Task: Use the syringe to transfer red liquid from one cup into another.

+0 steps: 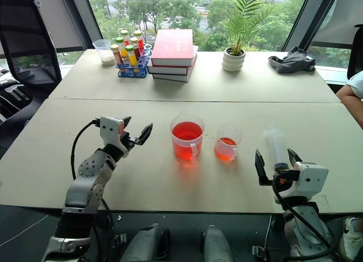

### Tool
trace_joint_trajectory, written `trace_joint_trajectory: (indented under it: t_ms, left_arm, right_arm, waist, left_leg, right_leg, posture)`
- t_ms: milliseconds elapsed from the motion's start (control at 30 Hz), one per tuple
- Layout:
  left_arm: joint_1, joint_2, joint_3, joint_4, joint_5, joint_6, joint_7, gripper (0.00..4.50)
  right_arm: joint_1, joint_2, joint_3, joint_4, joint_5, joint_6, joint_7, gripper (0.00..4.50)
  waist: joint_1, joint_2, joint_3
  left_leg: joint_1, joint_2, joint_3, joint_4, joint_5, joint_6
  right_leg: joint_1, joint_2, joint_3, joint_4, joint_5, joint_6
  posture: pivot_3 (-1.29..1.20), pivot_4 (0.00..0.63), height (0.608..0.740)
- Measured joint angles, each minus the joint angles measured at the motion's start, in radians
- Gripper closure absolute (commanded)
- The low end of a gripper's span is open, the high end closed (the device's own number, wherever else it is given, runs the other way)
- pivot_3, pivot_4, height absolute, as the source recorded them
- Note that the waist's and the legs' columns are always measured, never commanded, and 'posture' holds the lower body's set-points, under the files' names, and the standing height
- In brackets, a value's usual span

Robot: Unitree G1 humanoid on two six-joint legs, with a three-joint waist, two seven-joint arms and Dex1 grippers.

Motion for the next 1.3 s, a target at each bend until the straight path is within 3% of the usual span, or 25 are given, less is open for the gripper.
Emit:
trace_joint_trajectory:
  t_ms: [1033, 1300]
  left_arm:
    - [-0.018, 0.008, 0.008, -0.005, -0.013, 0.001, -0.040, 0.00]
    - [-0.033, 0.013, 0.009, -0.005, -0.024, 0.019, -0.056, 0.00]
  right_arm:
    - [0.040, 0.061, 0.072, -0.002, -0.059, -0.051, -0.043, 0.04]
    - [0.025, 0.040, 0.054, -0.077, -0.040, 0.012, -0.050, 0.04]
  waist:
    - [0.003, 0.000, 0.000]
    - [0.003, 0.000, 0.000]
  left_leg:
    - [-0.004, 0.000, -0.004, -0.005, 0.000, 0.000]
    - [-0.005, 0.000, -0.004, -0.005, 0.000, 0.000]
  right_leg:
    - [-0.004, -0.001, -0.005, -0.002, -0.003, -0.005]
    - [-0.004, -0.001, -0.005, -0.002, -0.003, -0.005]
  posture:
    - [0.00, 0.150, 0.740]
    - [0.00, 0.150, 0.740]
